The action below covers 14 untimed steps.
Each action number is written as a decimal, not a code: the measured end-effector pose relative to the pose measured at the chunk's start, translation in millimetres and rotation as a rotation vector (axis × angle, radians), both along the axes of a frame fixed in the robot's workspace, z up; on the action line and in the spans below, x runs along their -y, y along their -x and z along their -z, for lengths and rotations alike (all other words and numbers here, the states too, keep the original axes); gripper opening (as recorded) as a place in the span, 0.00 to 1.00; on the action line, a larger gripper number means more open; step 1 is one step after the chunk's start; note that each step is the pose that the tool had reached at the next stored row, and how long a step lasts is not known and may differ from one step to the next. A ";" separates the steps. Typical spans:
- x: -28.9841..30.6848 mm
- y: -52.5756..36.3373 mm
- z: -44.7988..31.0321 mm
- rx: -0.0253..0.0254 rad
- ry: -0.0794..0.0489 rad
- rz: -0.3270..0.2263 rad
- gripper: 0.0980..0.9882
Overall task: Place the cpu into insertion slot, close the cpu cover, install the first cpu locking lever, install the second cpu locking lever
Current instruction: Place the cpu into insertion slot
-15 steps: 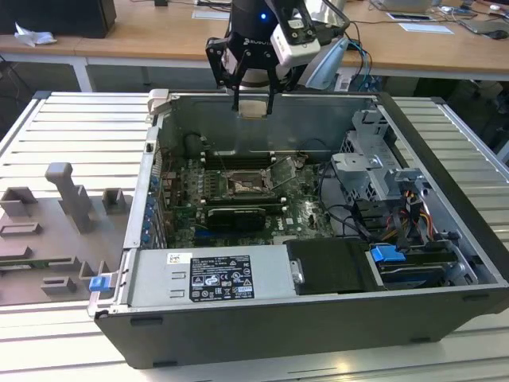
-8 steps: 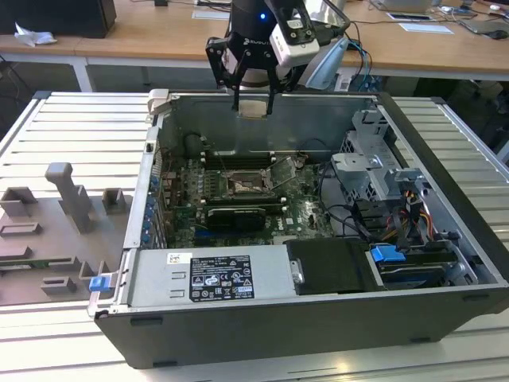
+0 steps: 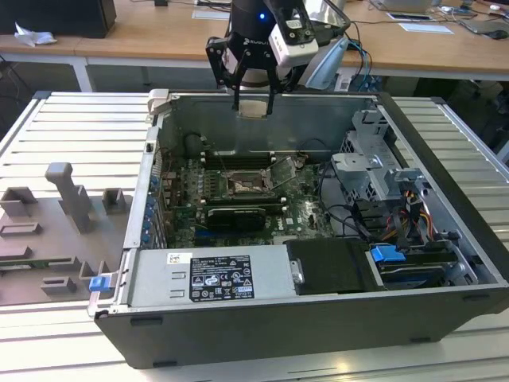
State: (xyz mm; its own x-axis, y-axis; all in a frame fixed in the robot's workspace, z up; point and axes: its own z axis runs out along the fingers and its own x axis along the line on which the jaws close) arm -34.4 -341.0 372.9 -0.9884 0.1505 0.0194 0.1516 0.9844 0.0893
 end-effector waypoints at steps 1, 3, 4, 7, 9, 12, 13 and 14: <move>0.0 0.0 0.0 0.0001 0.000 0.004 0.50; 0.0 0.0 0.0 0.0001 0.000 0.009 0.50; 0.0 0.0 0.0 0.0001 0.000 0.011 0.50; 0.0 0.0 0.0 0.0000 0.000 0.020 0.50; 0.0 0.0 0.0 0.0001 0.000 0.028 0.50; 0.0 0.0 0.0 0.0001 0.000 0.036 0.50; 0.0 0.0 0.0 0.0001 0.000 0.040 0.50; 0.0 0.0 0.0 0.0000 0.000 0.043 0.50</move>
State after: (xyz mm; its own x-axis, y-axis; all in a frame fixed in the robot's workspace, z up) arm -34.4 -341.0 372.9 -0.9811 0.1927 0.0193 0.1937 0.9770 0.0893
